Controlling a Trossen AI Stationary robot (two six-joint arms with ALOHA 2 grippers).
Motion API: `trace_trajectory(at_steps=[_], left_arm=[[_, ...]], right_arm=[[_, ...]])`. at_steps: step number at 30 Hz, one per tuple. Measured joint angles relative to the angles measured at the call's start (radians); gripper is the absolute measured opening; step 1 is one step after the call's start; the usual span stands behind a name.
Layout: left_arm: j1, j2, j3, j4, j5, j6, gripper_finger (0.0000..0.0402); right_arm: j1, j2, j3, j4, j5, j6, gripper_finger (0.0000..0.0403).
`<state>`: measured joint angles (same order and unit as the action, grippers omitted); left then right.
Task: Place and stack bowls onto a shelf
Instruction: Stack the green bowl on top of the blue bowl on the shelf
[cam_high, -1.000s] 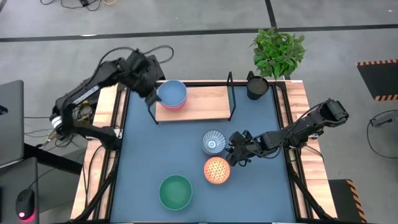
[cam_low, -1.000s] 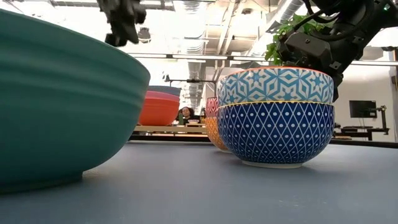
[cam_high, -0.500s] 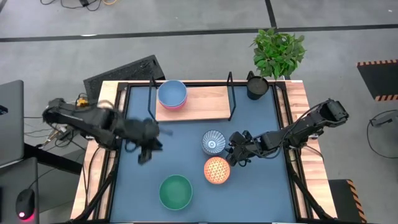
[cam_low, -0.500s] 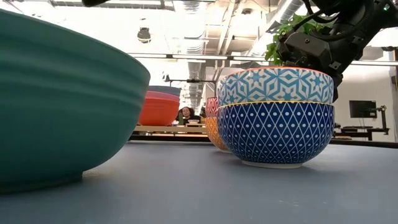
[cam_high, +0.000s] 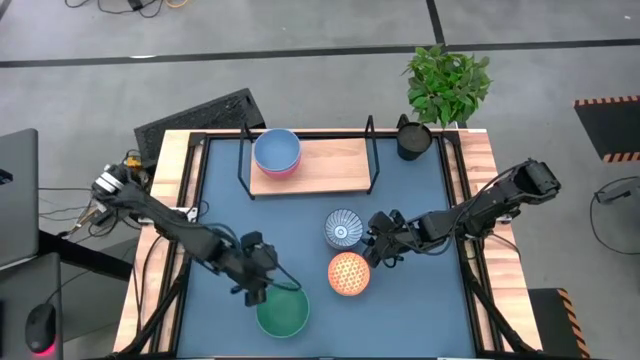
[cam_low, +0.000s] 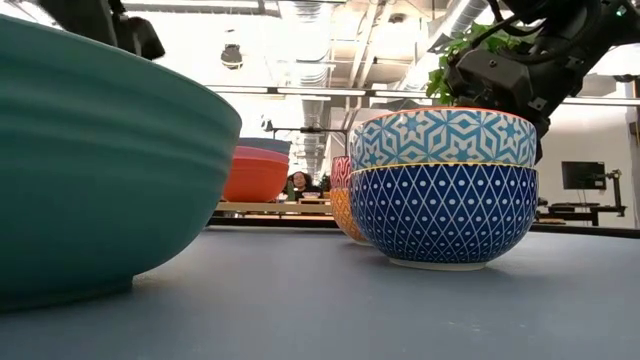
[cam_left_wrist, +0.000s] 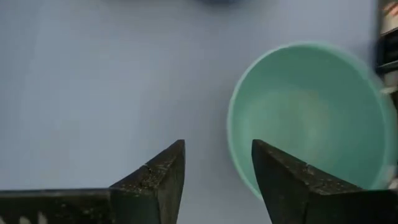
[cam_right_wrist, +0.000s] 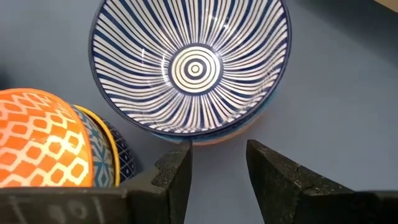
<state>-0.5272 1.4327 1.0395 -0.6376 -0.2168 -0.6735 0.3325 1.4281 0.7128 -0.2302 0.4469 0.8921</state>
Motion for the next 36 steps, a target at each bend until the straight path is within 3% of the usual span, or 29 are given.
trace_trajectory(at_steps=[9,16,20,25,31,36], left_arm=[[0.000,0.214,0.000,0.026,0.040,0.014,0.0171],[0.000,0.256,0.000,0.036,0.128,-0.003,0.0165],[0.001,0.247,0.004,0.033,0.127,-0.028,0.0117],[0.004,0.247,0.030,0.004,0.128,-0.040,0.0018],[0.037,0.247,0.134,-0.126,0.129,-0.064,0.0002],[0.103,0.247,0.289,-0.343,0.099,0.008,0.0000]], right_arm=[[0.002,0.000,0.000,0.007,-0.001,0.000,0.0177],[0.002,0.000,0.000,0.007,-0.001,0.000,0.0177],[0.002,0.000,0.000,0.008,-0.001,0.000,0.0177],[0.002,0.000,0.000,0.005,-0.001,0.021,0.0177],[0.002,0.000,0.000,0.005,-0.001,0.024,0.0177],[0.001,0.000,0.000,0.005,-0.001,0.024,0.0177]])
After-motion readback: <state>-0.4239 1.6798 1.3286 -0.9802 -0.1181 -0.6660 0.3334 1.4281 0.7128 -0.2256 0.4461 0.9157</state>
